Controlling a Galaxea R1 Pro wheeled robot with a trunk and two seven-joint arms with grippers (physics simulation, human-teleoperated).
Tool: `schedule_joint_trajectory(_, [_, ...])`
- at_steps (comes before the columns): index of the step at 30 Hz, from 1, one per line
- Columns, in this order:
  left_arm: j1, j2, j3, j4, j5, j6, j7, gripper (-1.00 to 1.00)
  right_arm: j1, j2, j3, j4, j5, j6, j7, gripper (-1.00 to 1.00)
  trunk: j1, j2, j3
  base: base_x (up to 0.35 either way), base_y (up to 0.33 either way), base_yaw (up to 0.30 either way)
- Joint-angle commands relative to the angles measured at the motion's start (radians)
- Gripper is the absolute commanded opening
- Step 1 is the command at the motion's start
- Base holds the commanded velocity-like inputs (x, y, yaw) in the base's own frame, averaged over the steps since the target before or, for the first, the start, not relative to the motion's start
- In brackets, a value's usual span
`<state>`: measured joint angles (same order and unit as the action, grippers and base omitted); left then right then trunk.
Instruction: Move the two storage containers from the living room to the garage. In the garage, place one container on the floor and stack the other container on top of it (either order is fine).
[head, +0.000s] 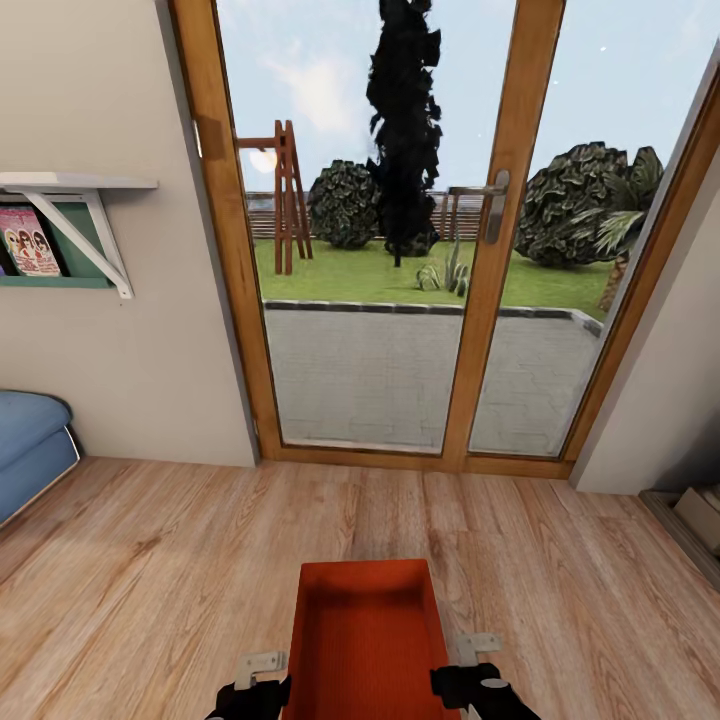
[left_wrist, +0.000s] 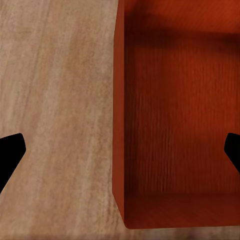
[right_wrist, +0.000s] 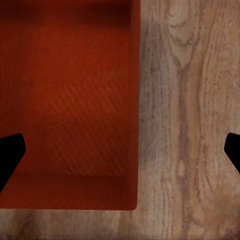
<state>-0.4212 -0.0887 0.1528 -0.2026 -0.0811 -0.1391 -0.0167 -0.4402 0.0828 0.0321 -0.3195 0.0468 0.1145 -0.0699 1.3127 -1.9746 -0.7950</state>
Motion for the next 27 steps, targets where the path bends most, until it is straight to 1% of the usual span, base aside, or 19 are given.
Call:
schedule_joint_trajectory(1, [-0.001,-0.001,0.008,0.001,-0.011,-0.003,-0.002,1.00,0.000,0.001,0.010,-0.002,0.004,0.011,-0.009,1.00,0.000,0.000,-0.001,0.000,0.000,0.000])
schedule_joint_trajectory(4, [-0.001,-0.001,0.007,0.001,-0.014,0.001,-0.001,1.00,-0.001,0.002,0.017,-0.002,0.002,0.023,-0.013,1.00,0.000,0.000,-0.001,0.000,0.000,0.000])
schedule_joint_trajectory(7, [-0.001,-0.002,0.007,0.002,-0.017,0.011,0.004,1.00,-0.002,0.002,0.020,-0.002,0.002,0.102,-0.017,1.00,0.000,0.000,-0.001,0.000,0.000,0.000])
schedule_joint_trajectory(8, [-0.001,-0.003,0.007,0.003,-0.017,0.020,0.006,1.00,-0.003,0.002,0.021,-0.003,0.003,0.149,-0.017,1.00,0.000,0.000,-0.001,0.000,0.000,0.000])
schedule_joint_trajectory(10, [-0.001,-0.005,0.007,0.003,-0.018,0.045,0.007,1.00,-0.006,0.003,0.022,-0.005,0.004,0.196,-0.018,1.00,0.000,0.000,-0.001,0.000,0.000,0.000])
schedule_joint_trajectory(13, [-0.002,-0.007,0.007,0.003,-0.019,0.067,0.008,1.00,-0.009,0.003,0.023,-0.005,0.004,0.223,-0.020,1.00,0.000,0.000,-0.001,0.000,0.000,0.000])
schedule_joint_trajectory(16, [-0.003,-0.010,0.007,0.003,-0.019,0.078,0.009,1.00,-0.012,0.002,0.022,-0.004,0.003,0.237,-0.039,1.00,0.000,0.000,-0.001,0.000,0.000,0.000])
schedule_joint_trajectory(19, [-0.004,-0.014,0.007,0.003,-0.020,0.085,0.009,1.00,-0.014,0.001,0.021,-0.002,0.001,0.234,-0.065,1.00,0.000,0.000,-0.001,0.000,0.000,0.000])
schedule_joint_trajectory(21, [-0.004,-0.015,0.007,0.003,-0.019,0.086,0.009,1.00,-0.015,0.000,0.021,-0.002,0.001,0.226,-0.072,1.00,0.000,0.000,-0.001,0.000,0.000,0.000])
schedule_joint_trajectory(22, [-0.005,-0.015,0.007,0.003,-0.019,0.084,0.009,1.00,-0.015,0.001,0.022,-0.001,0.000,0.205,-0.077,1.00,0.000,0.000,-0.001,0.000,0.000,0.000])
schedule_joint_trajectory(27, [-0.005,-0.015,0.007,0.003,-0.017,0.076,0.009,1.00,-0.015,-0.001,0.022,0.003,0.000,0.184,-0.079,1.00,0.000,0.000,-0.001,0.000,0.000,0.000])
